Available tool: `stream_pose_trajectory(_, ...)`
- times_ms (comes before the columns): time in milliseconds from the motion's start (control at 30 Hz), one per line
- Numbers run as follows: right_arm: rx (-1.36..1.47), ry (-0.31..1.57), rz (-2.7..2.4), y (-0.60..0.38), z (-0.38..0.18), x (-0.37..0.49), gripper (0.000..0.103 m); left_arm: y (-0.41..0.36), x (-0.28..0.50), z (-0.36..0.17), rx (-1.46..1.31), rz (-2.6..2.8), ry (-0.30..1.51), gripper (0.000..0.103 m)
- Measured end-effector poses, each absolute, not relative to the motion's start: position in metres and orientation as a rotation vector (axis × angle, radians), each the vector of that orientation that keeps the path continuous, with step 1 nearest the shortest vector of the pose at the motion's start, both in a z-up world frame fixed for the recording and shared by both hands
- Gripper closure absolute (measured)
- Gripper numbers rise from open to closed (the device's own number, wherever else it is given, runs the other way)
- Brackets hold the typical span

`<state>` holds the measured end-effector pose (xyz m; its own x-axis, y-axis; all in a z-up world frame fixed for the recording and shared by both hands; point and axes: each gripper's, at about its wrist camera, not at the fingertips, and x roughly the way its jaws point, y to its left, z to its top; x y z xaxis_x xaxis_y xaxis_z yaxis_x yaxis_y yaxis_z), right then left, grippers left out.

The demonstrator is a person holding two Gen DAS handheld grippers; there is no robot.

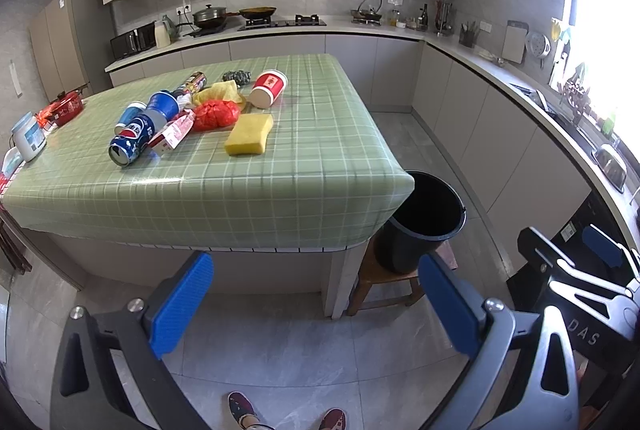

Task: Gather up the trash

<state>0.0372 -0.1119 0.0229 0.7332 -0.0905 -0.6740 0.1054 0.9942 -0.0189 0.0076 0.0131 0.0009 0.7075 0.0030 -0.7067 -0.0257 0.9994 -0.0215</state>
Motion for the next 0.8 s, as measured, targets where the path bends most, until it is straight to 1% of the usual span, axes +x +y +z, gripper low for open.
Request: stream_pose_trajectory(800,0.008,0.735,-0.113,-0.1091,0.0194,0.0385,0.0,0.016,0.0082,-0.0011,-0.033,0.02,0.791,0.0)
